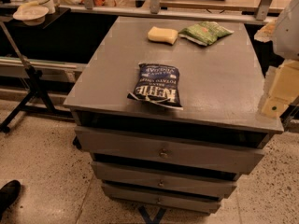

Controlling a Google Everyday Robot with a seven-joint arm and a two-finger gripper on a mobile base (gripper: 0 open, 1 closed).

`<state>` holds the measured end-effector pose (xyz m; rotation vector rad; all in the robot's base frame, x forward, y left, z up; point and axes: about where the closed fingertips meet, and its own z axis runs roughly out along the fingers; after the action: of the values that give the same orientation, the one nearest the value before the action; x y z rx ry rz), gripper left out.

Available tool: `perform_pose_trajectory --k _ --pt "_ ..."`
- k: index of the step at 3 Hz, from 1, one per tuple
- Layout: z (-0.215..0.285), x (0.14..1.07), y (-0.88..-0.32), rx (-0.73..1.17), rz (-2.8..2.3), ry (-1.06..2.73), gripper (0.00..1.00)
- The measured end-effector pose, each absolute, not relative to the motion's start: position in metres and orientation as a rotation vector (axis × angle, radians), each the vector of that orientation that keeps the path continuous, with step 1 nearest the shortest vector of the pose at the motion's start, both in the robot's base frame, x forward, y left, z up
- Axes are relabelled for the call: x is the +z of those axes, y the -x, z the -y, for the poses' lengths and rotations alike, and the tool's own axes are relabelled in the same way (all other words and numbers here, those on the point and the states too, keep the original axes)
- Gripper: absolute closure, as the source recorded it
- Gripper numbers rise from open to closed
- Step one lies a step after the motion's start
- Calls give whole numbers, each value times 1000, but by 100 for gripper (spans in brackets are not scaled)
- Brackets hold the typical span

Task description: Move blue chip bag near green jalapeno chip bag

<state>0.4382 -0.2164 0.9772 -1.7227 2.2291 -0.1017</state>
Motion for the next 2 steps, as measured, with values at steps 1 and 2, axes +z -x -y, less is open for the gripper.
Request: perform_pose_trajectory --k 1,2 --pt "216 978 -438 -90 -2229 1710 0" --pt "212 980 -438 -18 -2230 1634 0"
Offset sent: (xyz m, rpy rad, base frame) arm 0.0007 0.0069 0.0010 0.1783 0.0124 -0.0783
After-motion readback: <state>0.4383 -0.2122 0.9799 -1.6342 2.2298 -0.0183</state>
